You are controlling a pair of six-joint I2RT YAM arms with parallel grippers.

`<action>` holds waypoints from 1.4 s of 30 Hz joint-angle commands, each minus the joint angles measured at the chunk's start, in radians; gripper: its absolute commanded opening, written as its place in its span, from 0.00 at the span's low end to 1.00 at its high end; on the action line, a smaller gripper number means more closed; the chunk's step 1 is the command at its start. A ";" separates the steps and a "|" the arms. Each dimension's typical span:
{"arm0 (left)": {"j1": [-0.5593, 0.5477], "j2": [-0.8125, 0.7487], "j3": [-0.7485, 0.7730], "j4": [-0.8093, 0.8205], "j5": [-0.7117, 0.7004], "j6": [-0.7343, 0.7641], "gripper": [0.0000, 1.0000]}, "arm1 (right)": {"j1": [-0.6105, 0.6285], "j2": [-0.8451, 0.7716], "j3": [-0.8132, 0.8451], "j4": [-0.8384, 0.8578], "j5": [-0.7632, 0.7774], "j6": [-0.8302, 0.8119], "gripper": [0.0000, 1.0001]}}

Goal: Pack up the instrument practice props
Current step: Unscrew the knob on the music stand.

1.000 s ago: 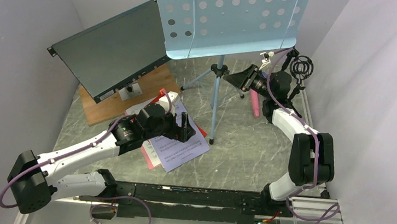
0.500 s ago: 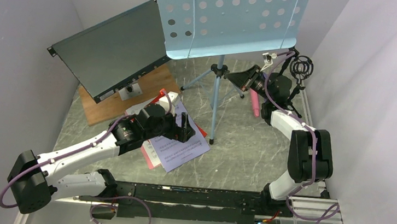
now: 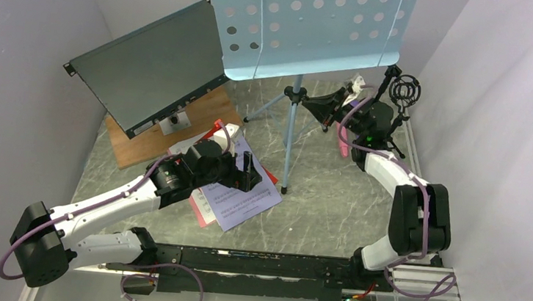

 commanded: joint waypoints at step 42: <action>-0.004 -0.022 0.032 0.005 -0.001 0.001 0.99 | -0.247 -0.247 -0.097 -0.203 -0.132 0.312 1.00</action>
